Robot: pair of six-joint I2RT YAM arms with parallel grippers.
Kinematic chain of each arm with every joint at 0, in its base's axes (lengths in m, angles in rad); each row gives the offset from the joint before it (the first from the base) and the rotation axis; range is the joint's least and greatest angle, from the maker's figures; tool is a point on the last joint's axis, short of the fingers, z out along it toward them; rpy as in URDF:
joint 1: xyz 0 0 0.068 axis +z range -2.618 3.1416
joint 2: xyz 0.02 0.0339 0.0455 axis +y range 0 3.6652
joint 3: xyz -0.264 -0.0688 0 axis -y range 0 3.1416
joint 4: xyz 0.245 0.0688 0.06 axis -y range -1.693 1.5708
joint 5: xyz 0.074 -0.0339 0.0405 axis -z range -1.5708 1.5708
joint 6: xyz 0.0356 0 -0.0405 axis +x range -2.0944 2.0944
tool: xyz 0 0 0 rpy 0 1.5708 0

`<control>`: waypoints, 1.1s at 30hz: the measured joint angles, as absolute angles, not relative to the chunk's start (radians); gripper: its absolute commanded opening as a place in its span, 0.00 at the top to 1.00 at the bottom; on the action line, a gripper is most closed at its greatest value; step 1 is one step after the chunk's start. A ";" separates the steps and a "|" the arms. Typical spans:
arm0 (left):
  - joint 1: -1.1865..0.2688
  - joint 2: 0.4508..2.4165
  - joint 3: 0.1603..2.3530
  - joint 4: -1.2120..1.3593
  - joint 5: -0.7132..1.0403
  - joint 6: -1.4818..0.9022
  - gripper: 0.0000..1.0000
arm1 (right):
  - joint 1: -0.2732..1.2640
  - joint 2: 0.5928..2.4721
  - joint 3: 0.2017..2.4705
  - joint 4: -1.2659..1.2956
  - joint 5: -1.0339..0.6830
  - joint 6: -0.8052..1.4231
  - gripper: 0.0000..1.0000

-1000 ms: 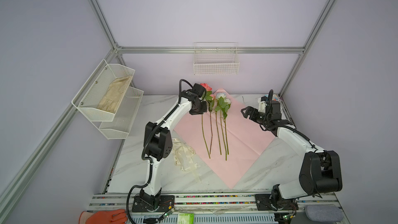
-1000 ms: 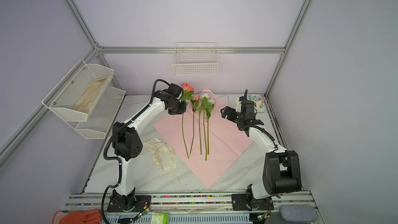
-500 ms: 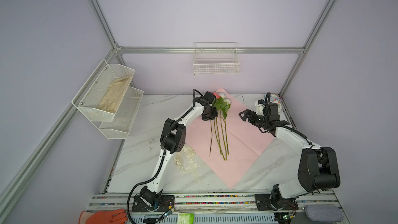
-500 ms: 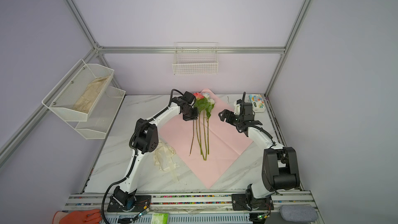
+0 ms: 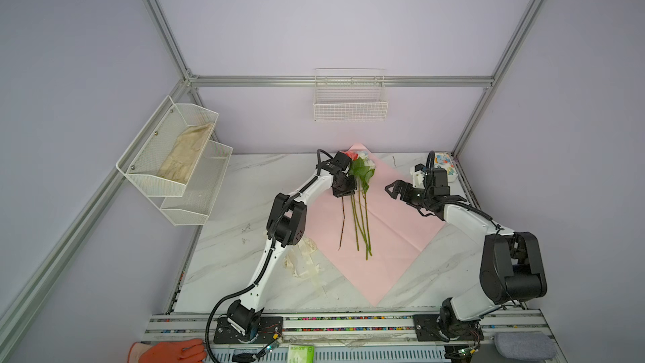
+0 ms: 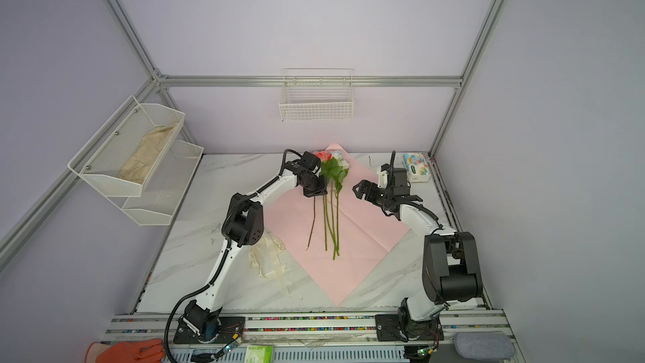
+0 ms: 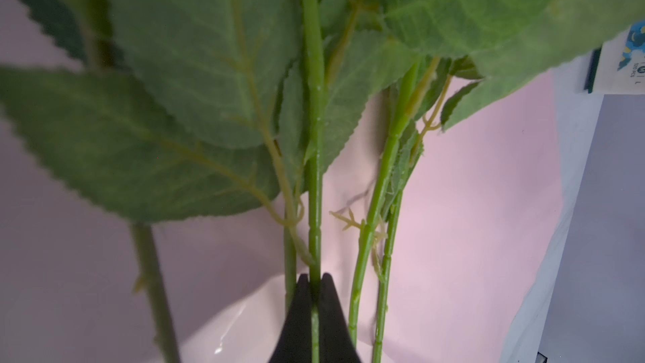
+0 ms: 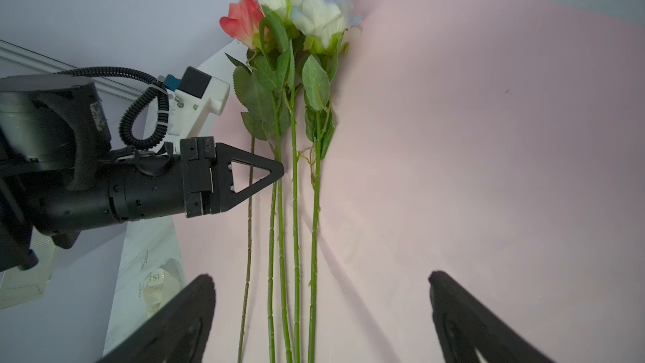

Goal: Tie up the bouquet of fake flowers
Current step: 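Carry the red rose onto the paper beside the other roses with the left gripper, then release the red rose with the left gripper while the right gripper nears the paper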

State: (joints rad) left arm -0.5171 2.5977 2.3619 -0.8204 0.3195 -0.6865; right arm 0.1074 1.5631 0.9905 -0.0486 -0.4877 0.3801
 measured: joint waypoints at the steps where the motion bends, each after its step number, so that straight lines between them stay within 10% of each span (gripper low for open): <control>1: -0.518 2.598 2.362 -0.820 0.321 -0.685 0.97 | 0.107 1.563 0.991 -0.049 -0.488 0.381 0.03; 33: -0.523 2.184 2.030 -0.799 0.252 -0.571 0.49 | 0.104 1.356 0.924 -0.093 -0.365 0.516 0.03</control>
State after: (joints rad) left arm -0.5232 2.1841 2.0296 -0.7994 0.2516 -0.5709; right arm 0.1040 1.3556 0.9241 -0.0925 -0.3653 0.5156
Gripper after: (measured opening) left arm 0.514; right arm 0.974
